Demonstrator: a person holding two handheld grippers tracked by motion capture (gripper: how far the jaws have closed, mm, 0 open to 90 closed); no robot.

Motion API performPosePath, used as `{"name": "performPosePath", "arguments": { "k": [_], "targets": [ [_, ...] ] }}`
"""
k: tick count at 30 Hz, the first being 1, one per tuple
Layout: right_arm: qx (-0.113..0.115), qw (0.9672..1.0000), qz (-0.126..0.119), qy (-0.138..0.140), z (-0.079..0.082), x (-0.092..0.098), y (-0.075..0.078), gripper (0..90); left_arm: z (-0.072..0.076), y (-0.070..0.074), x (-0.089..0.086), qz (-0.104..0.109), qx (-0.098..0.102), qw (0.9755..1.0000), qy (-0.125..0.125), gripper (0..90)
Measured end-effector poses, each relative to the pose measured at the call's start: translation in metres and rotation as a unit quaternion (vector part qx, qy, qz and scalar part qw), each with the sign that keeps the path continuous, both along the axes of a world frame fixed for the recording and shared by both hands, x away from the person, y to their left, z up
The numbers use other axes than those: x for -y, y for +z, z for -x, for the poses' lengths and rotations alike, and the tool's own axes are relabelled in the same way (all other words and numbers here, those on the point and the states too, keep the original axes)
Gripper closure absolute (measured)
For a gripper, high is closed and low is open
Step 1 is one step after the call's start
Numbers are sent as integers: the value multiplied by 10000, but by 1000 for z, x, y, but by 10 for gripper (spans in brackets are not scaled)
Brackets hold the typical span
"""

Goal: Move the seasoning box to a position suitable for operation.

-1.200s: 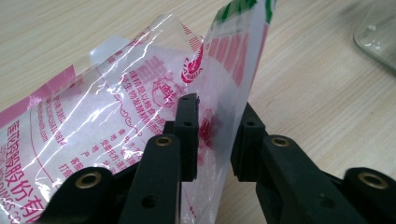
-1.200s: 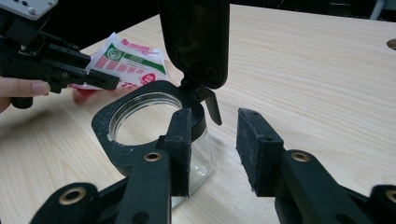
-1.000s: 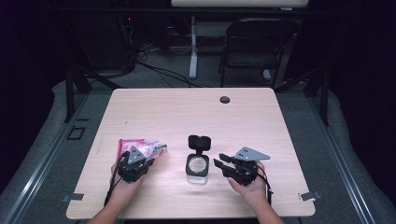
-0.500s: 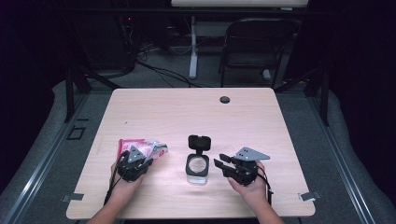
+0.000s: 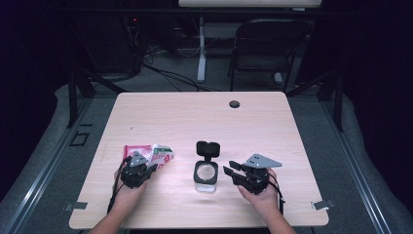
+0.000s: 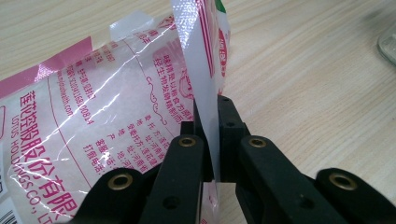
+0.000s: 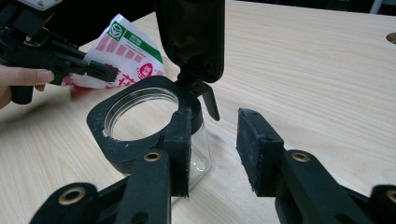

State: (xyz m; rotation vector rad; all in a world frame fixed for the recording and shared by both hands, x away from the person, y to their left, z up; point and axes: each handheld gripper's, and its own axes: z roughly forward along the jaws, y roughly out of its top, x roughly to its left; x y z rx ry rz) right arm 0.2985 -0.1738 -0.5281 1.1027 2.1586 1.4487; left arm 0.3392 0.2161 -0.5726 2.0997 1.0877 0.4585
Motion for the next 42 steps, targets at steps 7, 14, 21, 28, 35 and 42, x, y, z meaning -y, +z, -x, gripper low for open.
{"name": "performPosePath", "arguments": {
  "k": [7,14,21,28,35,42],
  "targets": [
    [6,10000,14,-17,0,0,0,657,1,3,0,-29,86,10000,8,900],
    [-14,10000,31,-20,0,1,0,657,2,8,-3,-23,133,9999,22,900],
    [-28,10000,35,-12,-1,1,-1,657,5,13,-6,-57,274,9996,64,900],
    [-15,10000,23,12,-3,0,0,657,9,20,-12,-69,353,9993,118,900],
    [-37,10000,6,-5,-4,0,-1,657,12,28,-21,17,464,9987,222,900],
    [-28,10000,-2,-46,-4,0,0,657,15,37,-29,75,654,9973,338,900]
  ]
}}
